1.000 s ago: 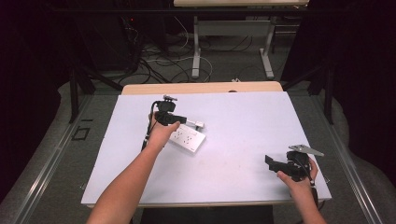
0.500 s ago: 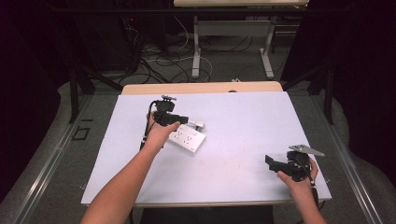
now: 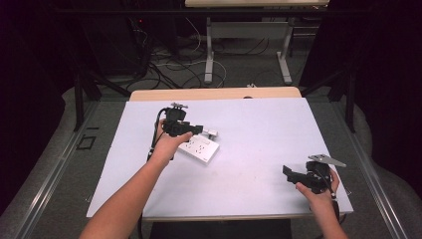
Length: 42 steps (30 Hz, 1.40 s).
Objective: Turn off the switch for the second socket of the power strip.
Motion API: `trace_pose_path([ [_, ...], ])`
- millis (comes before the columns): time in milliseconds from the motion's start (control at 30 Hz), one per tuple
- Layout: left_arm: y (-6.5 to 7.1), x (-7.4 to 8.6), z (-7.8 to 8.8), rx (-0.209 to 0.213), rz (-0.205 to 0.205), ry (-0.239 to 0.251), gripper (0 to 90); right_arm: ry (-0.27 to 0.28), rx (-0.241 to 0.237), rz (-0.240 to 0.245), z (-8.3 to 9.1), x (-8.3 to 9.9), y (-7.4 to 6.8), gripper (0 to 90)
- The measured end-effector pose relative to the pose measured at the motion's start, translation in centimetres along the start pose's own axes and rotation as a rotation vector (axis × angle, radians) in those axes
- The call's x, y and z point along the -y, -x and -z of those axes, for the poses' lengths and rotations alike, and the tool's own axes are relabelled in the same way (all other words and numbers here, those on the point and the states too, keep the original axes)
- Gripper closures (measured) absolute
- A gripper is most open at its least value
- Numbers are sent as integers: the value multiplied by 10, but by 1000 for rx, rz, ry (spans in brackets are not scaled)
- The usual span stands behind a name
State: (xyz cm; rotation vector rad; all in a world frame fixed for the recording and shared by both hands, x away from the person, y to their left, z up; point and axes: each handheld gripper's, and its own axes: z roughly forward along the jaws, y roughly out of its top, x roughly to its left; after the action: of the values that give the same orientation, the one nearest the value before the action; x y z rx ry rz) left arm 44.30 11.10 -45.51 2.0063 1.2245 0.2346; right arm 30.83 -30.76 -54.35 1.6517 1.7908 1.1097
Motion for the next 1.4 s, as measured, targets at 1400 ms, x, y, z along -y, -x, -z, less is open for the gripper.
trace_pose_path([
  [1400, -2, 36, 46, 39, -83, 79, 164, -9, -8, 4, 2, -1, -1, 66],
])
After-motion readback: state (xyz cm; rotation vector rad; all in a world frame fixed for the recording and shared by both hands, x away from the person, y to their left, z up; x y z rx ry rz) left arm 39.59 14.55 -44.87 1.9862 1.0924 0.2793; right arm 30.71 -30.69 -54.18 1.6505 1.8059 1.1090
